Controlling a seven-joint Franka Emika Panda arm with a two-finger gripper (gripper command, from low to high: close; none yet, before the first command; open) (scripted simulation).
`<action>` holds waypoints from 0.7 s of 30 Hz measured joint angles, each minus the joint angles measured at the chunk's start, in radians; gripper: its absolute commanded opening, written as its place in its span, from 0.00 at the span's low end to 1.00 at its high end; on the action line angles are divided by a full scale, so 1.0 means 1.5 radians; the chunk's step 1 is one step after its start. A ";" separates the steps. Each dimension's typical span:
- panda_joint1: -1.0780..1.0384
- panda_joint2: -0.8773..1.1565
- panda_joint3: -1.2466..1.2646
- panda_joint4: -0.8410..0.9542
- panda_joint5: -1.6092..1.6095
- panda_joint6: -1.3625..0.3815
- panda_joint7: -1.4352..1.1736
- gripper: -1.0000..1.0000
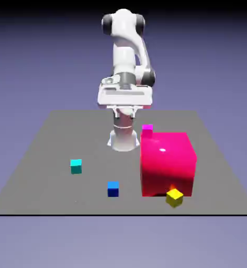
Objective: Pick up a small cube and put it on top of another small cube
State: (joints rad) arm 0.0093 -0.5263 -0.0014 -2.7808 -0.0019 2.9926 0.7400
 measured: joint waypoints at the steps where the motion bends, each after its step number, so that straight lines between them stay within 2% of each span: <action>1: -0.001 0.024 -0.001 0.016 -0.001 -0.025 -0.001 0.50; 21: -0.031 0.507 -0.016 0.339 -0.022 -0.515 -0.012 0.50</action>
State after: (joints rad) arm -0.0375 0.2348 -0.0254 -2.2730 -0.0342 2.2200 0.7222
